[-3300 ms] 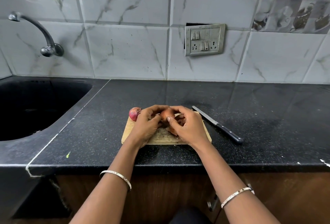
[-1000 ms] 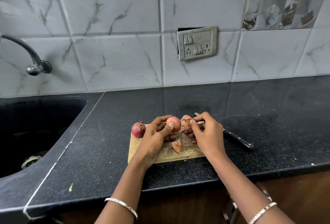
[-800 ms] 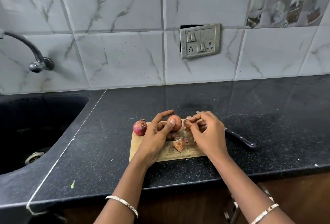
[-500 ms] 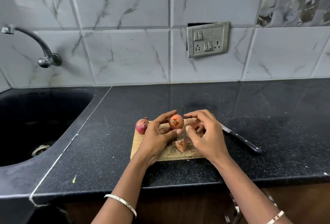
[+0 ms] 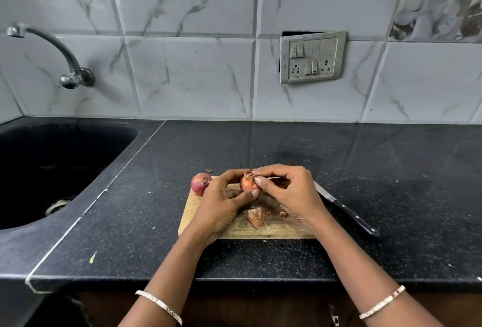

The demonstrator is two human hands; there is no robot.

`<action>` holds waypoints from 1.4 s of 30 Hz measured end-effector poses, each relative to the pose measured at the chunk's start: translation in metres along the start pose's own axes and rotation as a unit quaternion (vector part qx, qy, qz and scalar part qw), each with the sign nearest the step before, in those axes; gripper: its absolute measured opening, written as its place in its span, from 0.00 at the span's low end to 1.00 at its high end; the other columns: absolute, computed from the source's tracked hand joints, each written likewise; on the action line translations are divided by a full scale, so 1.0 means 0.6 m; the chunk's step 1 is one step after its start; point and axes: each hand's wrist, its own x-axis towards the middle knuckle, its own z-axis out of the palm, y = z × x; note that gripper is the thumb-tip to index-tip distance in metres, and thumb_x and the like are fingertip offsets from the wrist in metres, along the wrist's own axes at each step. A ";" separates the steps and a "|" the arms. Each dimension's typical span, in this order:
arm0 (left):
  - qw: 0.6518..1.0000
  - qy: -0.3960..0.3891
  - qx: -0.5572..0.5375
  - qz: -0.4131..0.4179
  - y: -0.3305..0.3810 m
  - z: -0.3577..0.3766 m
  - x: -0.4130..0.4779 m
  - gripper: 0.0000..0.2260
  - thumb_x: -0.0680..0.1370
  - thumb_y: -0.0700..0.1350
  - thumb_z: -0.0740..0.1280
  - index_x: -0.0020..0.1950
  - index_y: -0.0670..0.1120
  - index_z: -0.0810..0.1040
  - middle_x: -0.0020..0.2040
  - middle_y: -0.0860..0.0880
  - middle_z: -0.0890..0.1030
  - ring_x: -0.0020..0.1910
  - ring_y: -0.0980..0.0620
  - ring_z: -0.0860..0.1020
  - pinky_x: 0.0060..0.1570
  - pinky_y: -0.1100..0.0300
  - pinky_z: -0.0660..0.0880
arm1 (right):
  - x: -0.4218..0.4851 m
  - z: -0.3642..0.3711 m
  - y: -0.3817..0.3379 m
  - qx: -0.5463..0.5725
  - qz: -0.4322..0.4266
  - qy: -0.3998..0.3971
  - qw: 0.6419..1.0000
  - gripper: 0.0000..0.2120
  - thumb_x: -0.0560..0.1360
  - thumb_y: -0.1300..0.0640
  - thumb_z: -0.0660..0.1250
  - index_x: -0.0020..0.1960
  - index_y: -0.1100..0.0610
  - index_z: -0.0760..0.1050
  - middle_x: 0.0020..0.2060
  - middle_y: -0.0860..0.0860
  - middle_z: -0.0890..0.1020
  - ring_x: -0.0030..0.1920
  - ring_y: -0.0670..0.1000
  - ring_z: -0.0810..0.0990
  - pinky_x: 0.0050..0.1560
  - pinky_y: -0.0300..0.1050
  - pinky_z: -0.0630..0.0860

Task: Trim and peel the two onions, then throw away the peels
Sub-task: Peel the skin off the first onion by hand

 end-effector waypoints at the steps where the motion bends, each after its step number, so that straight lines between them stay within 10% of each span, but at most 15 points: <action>1: 1.000 0.003 -0.001 -0.006 0.001 0.001 0.002 0.19 0.74 0.35 0.75 0.64 0.42 0.79 0.55 0.42 0.86 0.55 0.42 0.85 0.59 0.46 0.80 | -0.001 0.001 0.001 0.005 0.004 0.009 1.000 0.06 0.73 0.63 0.76 0.49 0.55 0.87 0.45 0.45 0.88 0.48 0.43 0.86 0.53 0.43 0.82; 10: 0.989 0.008 0.149 0.020 0.015 -0.008 0.040 0.23 0.66 0.46 0.83 0.58 0.46 0.81 0.54 0.47 0.85 0.46 0.45 0.87 0.52 0.42 0.83 | -0.008 0.000 0.004 -0.023 0.024 0.059 0.998 0.05 0.76 0.62 0.72 0.49 0.54 0.86 0.41 0.43 0.87 0.46 0.43 0.85 0.50 0.48 0.83; 22: 0.949 -0.014 0.268 0.164 0.019 -0.009 0.020 0.23 0.74 0.45 0.77 0.67 0.56 0.78 0.56 0.58 0.84 0.54 0.61 0.83 0.57 0.64 0.78 | -0.011 -0.002 0.015 -0.026 0.042 0.111 0.993 0.04 0.78 0.61 0.70 0.49 0.53 0.82 0.39 0.46 0.85 0.42 0.47 0.86 0.43 0.55 0.84; 36: 0.949 0.009 0.269 0.168 0.012 -0.010 0.025 0.19 0.71 0.38 0.79 0.59 0.49 0.80 0.54 0.57 0.84 0.55 0.60 0.82 0.59 0.58 0.79 | -0.015 -0.003 -0.004 -0.059 -0.001 0.061 0.996 0.06 0.73 0.59 0.76 0.50 0.54 0.85 0.40 0.43 0.86 0.39 0.40 0.83 0.39 0.29 0.74; 42: 0.913 0.033 0.345 0.216 0.009 -0.006 0.025 0.18 0.71 0.43 0.79 0.56 0.53 0.77 0.53 0.59 0.83 0.54 0.59 0.82 0.55 0.51 0.80 | -0.014 0.001 -0.001 -0.020 0.040 0.008 0.999 0.09 0.75 0.54 0.74 0.55 0.51 0.84 0.44 0.43 0.87 0.44 0.44 0.85 0.46 0.46 0.83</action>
